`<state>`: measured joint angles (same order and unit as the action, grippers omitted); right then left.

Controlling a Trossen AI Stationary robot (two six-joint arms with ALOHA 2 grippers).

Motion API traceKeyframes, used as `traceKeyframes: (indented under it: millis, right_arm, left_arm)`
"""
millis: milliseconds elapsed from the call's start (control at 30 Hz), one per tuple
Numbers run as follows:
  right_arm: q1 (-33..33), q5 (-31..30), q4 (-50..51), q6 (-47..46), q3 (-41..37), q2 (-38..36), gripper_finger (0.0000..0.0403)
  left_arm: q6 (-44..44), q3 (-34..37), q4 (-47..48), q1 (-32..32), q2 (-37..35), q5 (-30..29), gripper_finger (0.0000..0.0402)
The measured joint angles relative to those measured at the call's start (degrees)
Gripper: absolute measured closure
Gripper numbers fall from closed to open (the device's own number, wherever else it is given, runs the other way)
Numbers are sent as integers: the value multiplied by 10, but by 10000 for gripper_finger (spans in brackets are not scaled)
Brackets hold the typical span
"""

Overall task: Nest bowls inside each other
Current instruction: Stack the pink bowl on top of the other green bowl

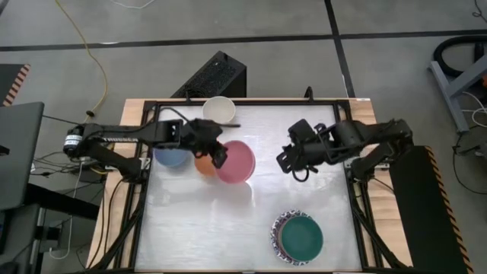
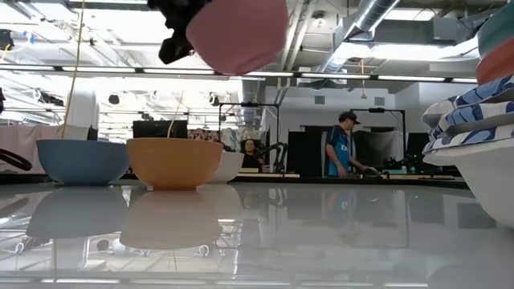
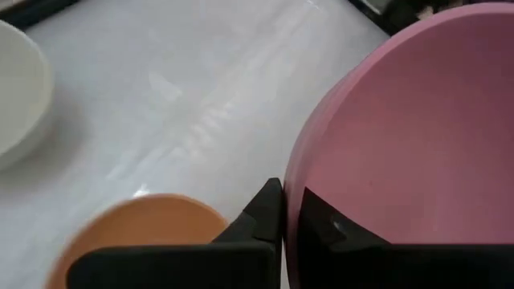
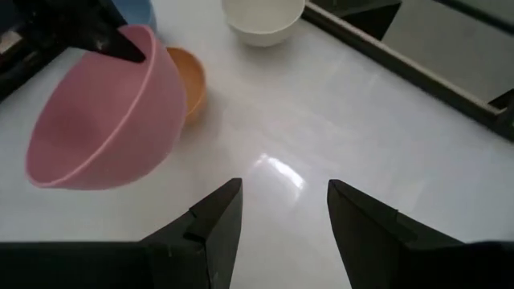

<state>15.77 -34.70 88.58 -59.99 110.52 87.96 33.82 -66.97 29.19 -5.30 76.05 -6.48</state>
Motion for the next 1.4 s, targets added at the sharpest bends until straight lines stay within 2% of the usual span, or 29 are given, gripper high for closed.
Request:
traceKeyframes:
  millis: [233,367,500,633,800,1033,1400]
  right_arm:
    - [-56,1,-1,92,0,0,198]
    - [-90,7,-25,136,0,0,198]
    - [-119,43,-47,151,0,0,198]
    - [-142,95,-48,149,0,1,198]
    - [-147,106,-44,146,0,4,198]
    - [-122,101,-45,103,-25,6,198]
    - [-123,81,-79,74,-84,6,198]
  left_arm:
    - [37,-1,-6,-29,33,-22,401]
    - [62,-36,1,-25,84,-27,401]
    - [58,-103,10,-20,144,-29,401]
    - [24,-193,81,-17,206,-50,401]
    - [-13,-282,143,-17,255,-85,401]
    - [-17,-311,139,-29,263,-89,401]
    - [-26,-317,136,-33,263,-91,401]
